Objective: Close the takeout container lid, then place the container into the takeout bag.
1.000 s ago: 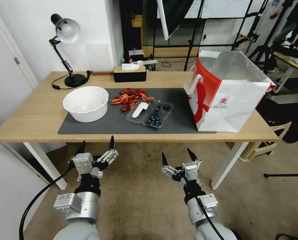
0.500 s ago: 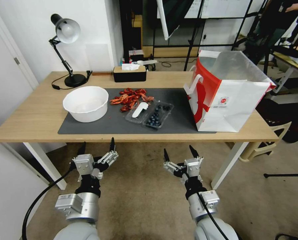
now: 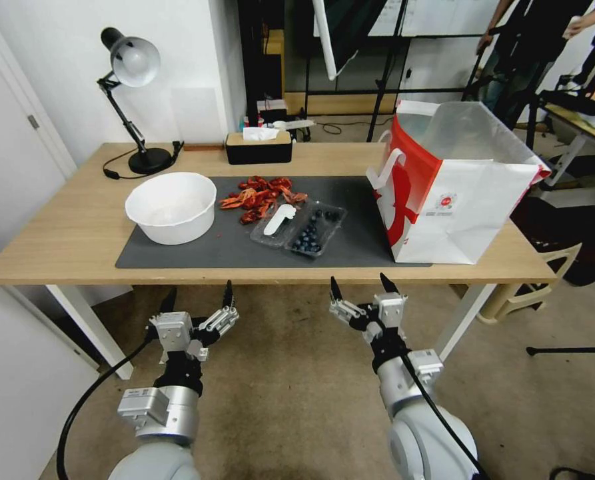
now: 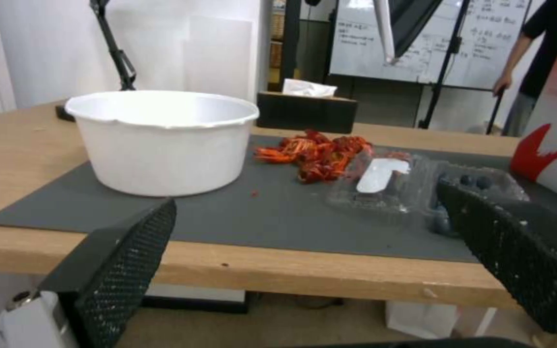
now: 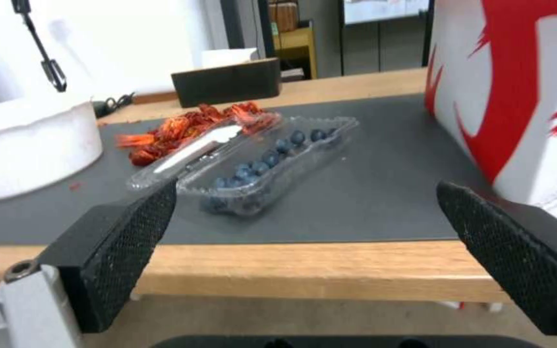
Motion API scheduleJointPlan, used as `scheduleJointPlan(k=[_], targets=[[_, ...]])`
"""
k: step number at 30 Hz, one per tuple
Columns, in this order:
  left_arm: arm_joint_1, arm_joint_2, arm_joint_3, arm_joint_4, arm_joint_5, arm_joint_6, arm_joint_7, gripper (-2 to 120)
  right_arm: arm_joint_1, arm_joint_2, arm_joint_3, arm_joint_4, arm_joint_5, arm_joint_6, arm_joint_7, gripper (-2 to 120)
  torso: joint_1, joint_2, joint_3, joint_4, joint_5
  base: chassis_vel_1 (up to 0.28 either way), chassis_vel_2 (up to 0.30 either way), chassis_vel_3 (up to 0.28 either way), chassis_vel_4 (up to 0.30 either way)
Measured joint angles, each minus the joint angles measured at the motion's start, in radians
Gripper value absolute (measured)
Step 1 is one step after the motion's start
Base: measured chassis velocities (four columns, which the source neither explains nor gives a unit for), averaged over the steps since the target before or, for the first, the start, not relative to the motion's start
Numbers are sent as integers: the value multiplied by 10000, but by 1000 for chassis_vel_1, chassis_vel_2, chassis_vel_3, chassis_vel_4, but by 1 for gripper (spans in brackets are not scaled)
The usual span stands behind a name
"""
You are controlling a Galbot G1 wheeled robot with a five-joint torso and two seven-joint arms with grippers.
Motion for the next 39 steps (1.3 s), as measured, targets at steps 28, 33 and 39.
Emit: scheduleJointPlan(k=[28,33,39], targets=[[-4506,1756,1049,1667,-11992,2421,357,100,40,147,-232,-129,-655,-141,81,100,0,0,0,0,3,0,0,0,0],[-5399,1536,1502,2397,-12349,2330,-218,100,48,117,-273,-238,-688,-104,70,100,1,-1,-1,0,0,0,0,0,0],[-6342,1359,1881,3097,-12343,2249,-640,100,-26,90,-224,-265,-719,-59,65,100,1,-1,0,-1,1,0,0,0,0]])
